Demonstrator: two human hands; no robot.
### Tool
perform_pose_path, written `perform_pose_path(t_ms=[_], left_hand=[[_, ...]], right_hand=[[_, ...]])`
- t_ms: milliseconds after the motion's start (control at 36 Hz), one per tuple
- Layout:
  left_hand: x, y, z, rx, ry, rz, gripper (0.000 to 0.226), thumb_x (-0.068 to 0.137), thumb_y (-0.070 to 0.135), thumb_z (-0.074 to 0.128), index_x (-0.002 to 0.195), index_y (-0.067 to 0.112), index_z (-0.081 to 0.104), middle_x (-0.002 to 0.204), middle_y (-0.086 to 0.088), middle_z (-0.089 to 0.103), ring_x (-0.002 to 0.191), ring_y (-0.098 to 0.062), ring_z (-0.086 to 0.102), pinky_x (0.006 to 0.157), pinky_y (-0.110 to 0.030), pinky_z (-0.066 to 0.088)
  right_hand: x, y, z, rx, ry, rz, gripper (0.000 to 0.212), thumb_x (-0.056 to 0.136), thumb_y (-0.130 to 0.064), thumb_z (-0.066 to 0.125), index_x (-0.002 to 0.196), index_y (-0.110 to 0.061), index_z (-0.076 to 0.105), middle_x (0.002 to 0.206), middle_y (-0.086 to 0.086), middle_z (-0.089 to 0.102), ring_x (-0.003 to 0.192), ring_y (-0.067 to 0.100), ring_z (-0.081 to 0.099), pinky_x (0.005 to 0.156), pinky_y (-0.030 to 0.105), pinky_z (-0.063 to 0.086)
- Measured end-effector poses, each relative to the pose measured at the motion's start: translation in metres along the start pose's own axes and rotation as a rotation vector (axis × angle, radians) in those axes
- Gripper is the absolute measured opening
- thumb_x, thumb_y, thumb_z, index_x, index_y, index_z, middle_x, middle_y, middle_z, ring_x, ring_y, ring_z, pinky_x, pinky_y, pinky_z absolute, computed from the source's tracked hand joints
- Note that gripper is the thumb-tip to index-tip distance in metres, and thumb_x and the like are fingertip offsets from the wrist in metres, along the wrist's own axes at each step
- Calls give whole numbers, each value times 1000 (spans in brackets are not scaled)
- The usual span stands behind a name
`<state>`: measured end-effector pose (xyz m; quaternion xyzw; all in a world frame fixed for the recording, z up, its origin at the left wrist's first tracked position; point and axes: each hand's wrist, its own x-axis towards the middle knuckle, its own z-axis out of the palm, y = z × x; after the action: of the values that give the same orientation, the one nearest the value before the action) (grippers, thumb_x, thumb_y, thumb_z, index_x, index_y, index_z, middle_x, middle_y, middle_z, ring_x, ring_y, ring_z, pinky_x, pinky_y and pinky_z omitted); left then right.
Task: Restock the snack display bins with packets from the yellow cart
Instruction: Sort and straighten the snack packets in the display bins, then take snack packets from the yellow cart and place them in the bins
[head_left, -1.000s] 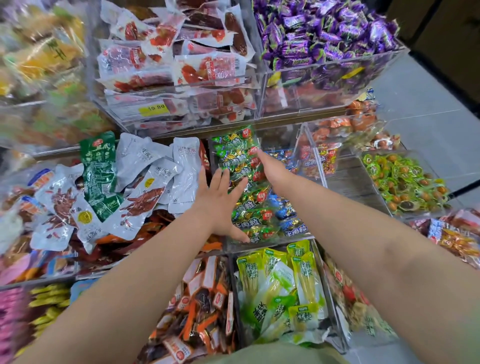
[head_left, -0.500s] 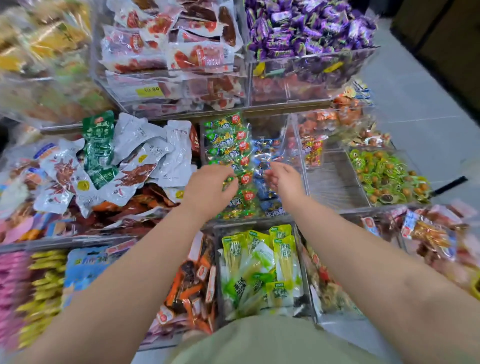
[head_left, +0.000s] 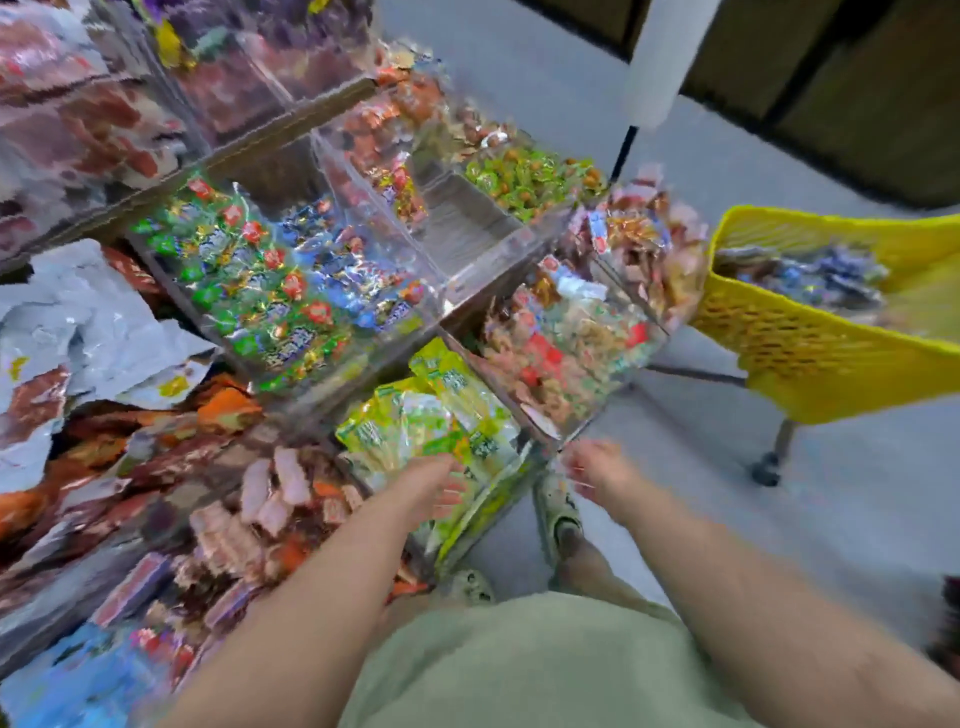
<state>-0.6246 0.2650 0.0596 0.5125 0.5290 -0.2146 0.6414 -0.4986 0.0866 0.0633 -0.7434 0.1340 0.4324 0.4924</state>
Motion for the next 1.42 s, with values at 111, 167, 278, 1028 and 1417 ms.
perform_pose_path(t_ms=[111, 167, 278, 1028, 1417], left_hand=[[13, -31, 23, 37, -20, -128, 22, 100, 28, 41, 87, 15, 52, 90, -10, 59, 69, -19, 53, 61, -25, 39], [19, -41, 39, 79, -30, -166, 20, 99, 25, 41, 99, 11, 55, 109, -12, 60, 92, -25, 58, 74, -28, 44], [24, -48, 76, 111, -84, -227, 29, 101, 27, 39, 116, 8, 54, 116, -11, 57, 119, -30, 53, 95, -35, 40], [41, 42, 312, 725, -50, 20, 21, 96, 14, 49, 108, -1, 58, 85, -16, 60, 70, -26, 51, 59, -29, 37], [100, 178, 385, 818, -86, 29, 20, 96, 15, 49, 82, 4, 57, 76, -11, 61, 57, -21, 50, 52, -27, 36]], right_hand=[[-28, 76, -65, 124, 145, 198, 24, 94, -8, 44, 71, -11, 51, 67, 8, 51, 54, 15, 48, 50, 20, 38], [-45, 109, -93, 212, 203, 307, 14, 93, -13, 48, 81, -12, 55, 70, 5, 56, 57, 13, 55, 53, 22, 42], [-72, 168, -139, 395, 318, 442, 13, 94, -16, 49, 101, -10, 58, 69, 5, 55, 60, 16, 53, 58, 25, 38], [-35, 203, -378, 470, 327, 476, 11, 95, -22, 48, 100, -14, 53, 82, 3, 57, 69, 14, 55, 62, 25, 41], [61, 153, -422, 616, 372, 545, 16, 94, -20, 51, 106, -9, 54, 86, 7, 59, 75, 19, 57, 74, 32, 47]])
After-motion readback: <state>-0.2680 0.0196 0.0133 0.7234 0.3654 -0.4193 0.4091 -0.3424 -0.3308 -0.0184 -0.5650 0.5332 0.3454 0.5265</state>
